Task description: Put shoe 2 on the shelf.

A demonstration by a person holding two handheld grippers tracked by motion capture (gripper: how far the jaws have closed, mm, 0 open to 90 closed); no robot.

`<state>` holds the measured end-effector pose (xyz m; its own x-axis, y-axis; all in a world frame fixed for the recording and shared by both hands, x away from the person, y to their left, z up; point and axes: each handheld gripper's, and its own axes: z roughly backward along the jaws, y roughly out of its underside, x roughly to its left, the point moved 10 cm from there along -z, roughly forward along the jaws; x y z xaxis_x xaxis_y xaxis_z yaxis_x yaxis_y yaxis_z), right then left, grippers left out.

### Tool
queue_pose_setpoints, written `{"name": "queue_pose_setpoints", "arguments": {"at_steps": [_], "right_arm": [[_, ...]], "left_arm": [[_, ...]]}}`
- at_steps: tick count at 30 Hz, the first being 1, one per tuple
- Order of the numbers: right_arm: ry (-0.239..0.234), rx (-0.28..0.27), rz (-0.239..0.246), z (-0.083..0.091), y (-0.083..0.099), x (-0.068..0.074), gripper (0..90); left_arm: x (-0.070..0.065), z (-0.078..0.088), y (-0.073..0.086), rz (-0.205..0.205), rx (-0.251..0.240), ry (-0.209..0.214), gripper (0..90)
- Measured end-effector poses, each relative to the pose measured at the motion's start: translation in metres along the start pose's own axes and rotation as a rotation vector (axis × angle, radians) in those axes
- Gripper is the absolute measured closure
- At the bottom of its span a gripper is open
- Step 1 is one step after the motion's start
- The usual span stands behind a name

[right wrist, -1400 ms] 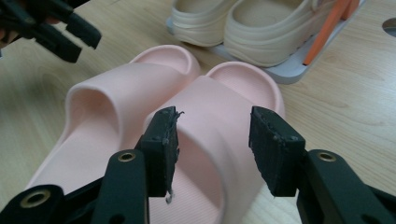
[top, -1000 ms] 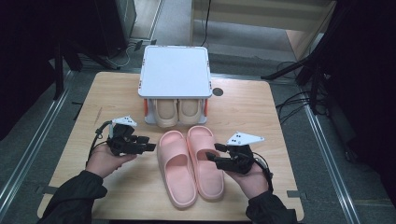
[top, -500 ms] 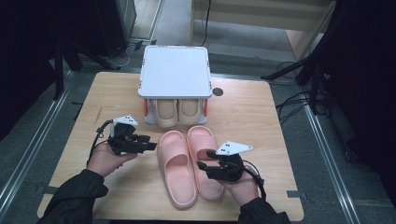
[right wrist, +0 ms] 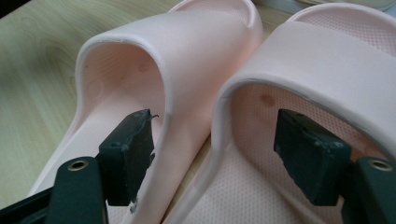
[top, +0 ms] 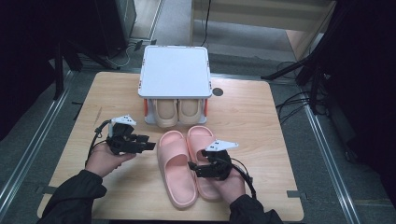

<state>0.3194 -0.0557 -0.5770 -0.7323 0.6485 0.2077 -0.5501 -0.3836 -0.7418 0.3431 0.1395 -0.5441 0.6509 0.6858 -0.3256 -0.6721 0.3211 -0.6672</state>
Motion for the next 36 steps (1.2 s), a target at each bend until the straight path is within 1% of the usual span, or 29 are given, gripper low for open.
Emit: {"name": "queue_pose_setpoints", "arguments": {"at_steps": [1,5,8,12,14,17,19,20,21,22,25,27,29,32,36], "right_arm": [[0.001,-0.001,0.003,-0.002,0.0,0.0,27.3],[0.017,-0.015,-0.01,-0.01,-0.003,0.002,25.1],[0.043,-0.023,-0.013,-0.015,-0.006,0.002,24.9],[0.082,-0.014,-0.02,-0.021,-0.009,0.002,24.9],[0.089,-0.014,-0.026,-0.023,-0.01,0.003,25.1],[0.112,0.005,-0.004,-0.027,-0.01,0.003,27.1],[0.128,0.017,0.012,-0.029,-0.01,0.003,31.7],[0.13,0.023,0.012,-0.029,-0.01,0.003,36.6],[0.119,0.03,0.011,-0.03,-0.009,0.004,38.6],[0.107,0.041,0.009,-0.031,-0.008,0.004,39.4],[0.113,0.04,0.012,-0.031,-0.009,0.004,42.2],[0.122,0.04,0.023,-0.03,-0.008,0.002,46.0],[0.109,0.04,0.016,-0.029,-0.008,0.002,47.6],[0.114,0.039,0.011,-0.026,-0.008,0.0,57.6],[0.104,0.039,-0.011,-0.024,-0.009,-0.002,60.0]], "left_arm": [[0.0,0.0,0.0,-0.001,0.0,-0.001,49.8],[0.0,0.0,0.002,-0.003,0.004,-0.005,49.8],[0.0,0.001,0.003,0.004,0.005,-0.007,49.8],[0.001,0.003,0.005,0.007,0.002,-0.013,49.8],[0.002,0.004,0.006,0.014,-0.002,-0.02,49.9],[0.003,0.006,0.008,0.016,0.001,-0.024,49.9],[0.003,0.007,0.009,0.019,0.0,-0.026,49.9],[0.003,0.007,0.009,0.018,0.0,-0.027,50.0],[0.004,0.008,0.009,0.017,0.0,-0.026,50.0],[0.004,0.008,0.009,0.018,0.0,-0.026,50.1],[0.004,0.008,0.009,0.018,-0.001,-0.024,50.2],[0.003,0.008,0.009,0.02,-0.003,-0.024,50.3],[0.004,0.007,0.009,0.018,-0.002,-0.024,50.4],[0.004,0.007,0.008,0.014,0.0,-0.022,50.5],[0.004,0.007,0.007,0.015,-0.001,-0.021,50.7]]}}
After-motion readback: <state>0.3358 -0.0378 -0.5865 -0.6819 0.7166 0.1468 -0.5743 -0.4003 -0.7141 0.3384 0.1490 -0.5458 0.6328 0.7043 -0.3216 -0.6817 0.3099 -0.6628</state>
